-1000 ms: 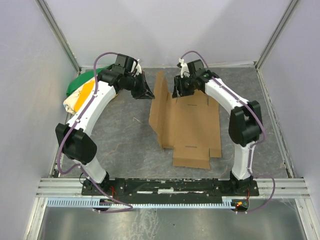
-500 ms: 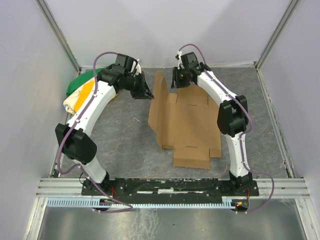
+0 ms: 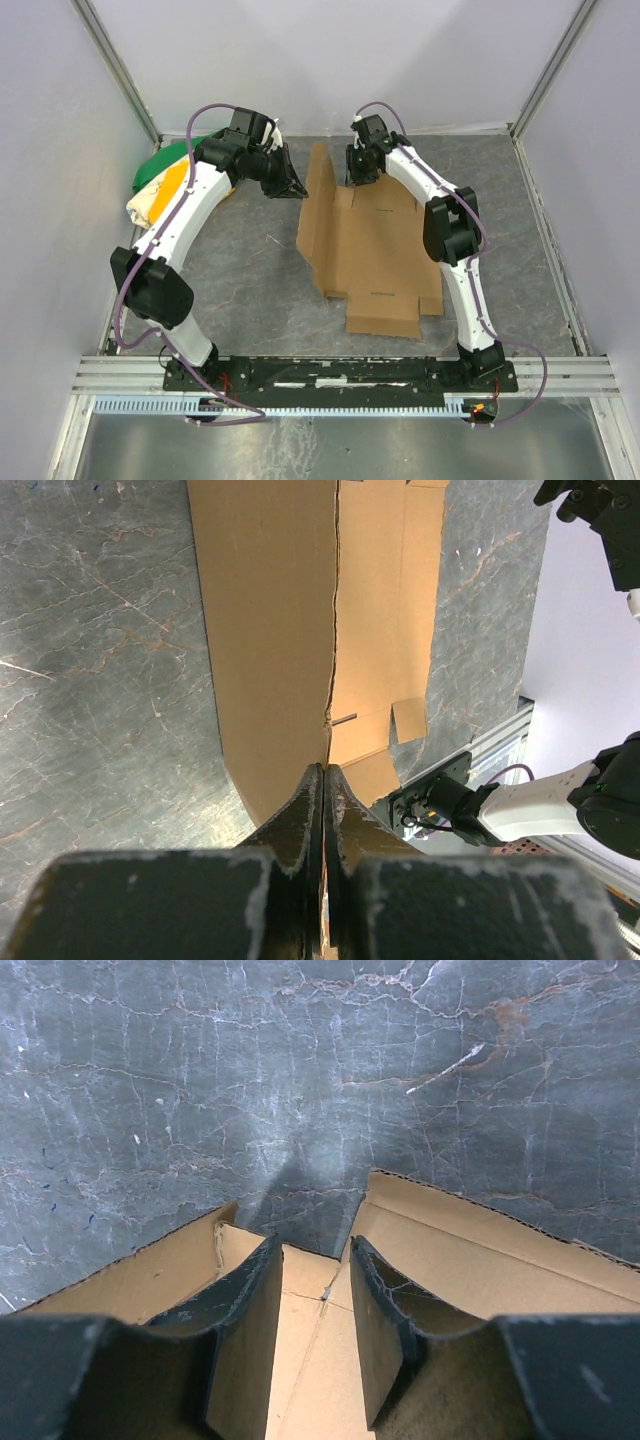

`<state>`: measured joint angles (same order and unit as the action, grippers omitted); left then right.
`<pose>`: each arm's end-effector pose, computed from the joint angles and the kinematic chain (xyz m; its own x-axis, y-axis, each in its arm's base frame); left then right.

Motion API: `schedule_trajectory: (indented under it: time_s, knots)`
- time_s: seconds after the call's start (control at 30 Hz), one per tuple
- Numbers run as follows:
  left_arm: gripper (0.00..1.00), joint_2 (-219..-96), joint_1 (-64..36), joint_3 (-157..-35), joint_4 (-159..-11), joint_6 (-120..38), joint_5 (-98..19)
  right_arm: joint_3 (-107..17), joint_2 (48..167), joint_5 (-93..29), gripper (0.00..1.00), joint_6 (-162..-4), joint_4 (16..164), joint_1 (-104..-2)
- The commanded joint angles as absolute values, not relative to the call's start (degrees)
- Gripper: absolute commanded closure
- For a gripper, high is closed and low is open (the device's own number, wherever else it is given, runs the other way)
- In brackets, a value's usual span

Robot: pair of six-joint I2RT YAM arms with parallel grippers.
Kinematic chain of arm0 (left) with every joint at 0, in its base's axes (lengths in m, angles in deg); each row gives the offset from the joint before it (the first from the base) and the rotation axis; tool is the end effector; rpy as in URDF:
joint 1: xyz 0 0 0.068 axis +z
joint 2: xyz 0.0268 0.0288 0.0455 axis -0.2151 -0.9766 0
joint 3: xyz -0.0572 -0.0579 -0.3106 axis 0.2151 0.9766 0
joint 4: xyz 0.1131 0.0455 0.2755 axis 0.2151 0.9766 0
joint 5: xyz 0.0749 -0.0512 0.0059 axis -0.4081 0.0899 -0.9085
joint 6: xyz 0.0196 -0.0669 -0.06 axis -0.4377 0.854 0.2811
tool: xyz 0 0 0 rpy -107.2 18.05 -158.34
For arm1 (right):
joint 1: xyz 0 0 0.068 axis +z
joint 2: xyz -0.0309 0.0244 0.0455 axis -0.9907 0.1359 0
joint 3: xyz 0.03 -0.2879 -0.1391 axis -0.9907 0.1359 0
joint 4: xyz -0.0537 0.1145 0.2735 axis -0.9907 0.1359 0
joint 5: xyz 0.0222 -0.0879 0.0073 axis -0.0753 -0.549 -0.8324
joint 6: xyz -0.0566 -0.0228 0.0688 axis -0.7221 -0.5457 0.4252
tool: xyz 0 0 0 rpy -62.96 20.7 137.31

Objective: Fold the paper box

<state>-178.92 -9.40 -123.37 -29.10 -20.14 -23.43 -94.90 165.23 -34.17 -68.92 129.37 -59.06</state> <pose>0.3914 -0.1934 0.3815 -0.9200 -0.1552 -0.3598 0.1037 0.7891 -0.6055 0.5880 0.2600 0.1865 -0.8483 0.0246 -0.5289 -0.1522 0.9455 0.2880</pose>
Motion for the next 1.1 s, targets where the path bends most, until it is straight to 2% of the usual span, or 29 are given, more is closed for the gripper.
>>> schedule_trajectory:
  time_s: [0.0,0.43,0.5,0.67,0.7,0.9,1.07]
  knots:
    - [0.97,-178.46,-9.34,-125.6,-29.17,-21.61,-21.8,-98.64,165.42,-34.19,0.59,-69.73,129.36,-59.01]
    - [0.97,-179.51,-9.44,-125.6,-29.17,-21.79,-21.64,-88.03,159.14,-30.32,0.6,-74.47,127.74,-58.1]
    - [0.97,-179.46,-9.46,-125.53,-29.22,-21.81,-21.76,-87.73,158.77,-29.67,0.56,-73.33,127.02,-58.36]
    - [0.97,-179.05,-9.4,-124.94,-29.14,-21.95,-21.93,-82.18,157.14,-21.21,0.36,-63.9,115.67,-61.45]
    - [0.97,-178.92,-9.43,-124.83,-29.14,-21.92,-22.01,-80.9,156.84,-19.8,0.29,-62.6,112.88,-62.05]
    - [0.97,-178.98,-9.42,-125.02,-29.19,-21.71,-22.0,-81.87,159.44,-14.64,0.27,-59.1,106.91,-64.37]
    - [0.97,-179.27,-9.43,-125.16,-29.25,-21.61,-21.8,-82.07,163.18,-5.45,0.32,-50.77,97.8,-65.08]
